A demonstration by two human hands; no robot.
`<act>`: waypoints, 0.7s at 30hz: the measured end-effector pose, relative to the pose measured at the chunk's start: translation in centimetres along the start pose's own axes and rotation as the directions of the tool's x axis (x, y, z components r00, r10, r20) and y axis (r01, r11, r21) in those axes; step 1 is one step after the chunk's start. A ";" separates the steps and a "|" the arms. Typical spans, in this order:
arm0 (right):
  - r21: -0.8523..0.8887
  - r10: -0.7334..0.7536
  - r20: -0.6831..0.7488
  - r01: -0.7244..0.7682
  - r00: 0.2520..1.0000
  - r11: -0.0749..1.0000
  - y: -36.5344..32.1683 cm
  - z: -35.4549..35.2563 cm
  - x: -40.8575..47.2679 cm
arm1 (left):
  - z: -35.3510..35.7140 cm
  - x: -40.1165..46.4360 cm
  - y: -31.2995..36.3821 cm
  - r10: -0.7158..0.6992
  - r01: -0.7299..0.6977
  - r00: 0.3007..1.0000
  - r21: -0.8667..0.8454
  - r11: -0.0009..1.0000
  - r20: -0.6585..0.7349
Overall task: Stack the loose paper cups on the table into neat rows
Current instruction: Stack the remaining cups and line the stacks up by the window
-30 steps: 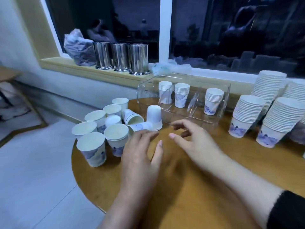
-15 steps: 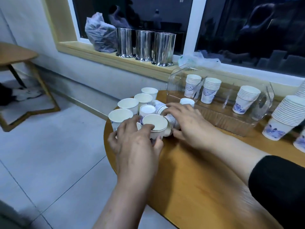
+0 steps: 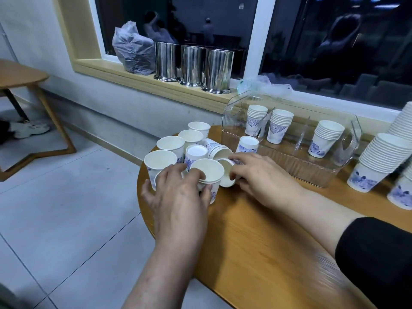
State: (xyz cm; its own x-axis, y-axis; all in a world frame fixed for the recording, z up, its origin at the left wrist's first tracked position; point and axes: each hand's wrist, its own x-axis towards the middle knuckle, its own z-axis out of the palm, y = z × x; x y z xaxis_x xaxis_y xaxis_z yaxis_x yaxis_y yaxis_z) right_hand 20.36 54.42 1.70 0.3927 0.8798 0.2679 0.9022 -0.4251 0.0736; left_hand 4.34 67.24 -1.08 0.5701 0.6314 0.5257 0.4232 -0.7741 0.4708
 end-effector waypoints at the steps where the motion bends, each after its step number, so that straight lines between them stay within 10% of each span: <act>1: -0.014 -0.011 -0.026 0.010 1.000 1.000 0.3 -0.1 -0.4 | 0.0 0.0 0.0 0.005 -0.005 1.000 -0.001 1.000 0.001; 7: 0.048 0.065 -0.145 -0.059 0.987 0.997 2.0 -1.4 -3.3 | -0.2 -0.1 0.5 0.045 -0.045 0.999 -0.015 0.999 -0.008; 14: 0.617 0.490 -0.393 -0.172 0.778 0.768 1.3 -6.0 -7.2 | -0.2 -1.2 2.6 0.203 -0.202 0.979 -0.127 0.971 -0.007; 21: 0.593 0.384 -0.265 -0.165 0.884 0.788 0.1 -6.5 -8.8 | 1.7 -3.4 4.8 0.329 -0.300 0.942 -0.288 0.909 0.057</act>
State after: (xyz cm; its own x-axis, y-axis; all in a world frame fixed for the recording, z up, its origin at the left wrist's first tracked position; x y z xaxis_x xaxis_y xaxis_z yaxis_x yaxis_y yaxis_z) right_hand 15.78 45.23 5.58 0.6465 0.5584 0.5197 0.7523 -0.3538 -0.5557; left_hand 5.63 61.25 -1.83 0.7170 0.3374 0.6100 0.0107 -0.8803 0.4743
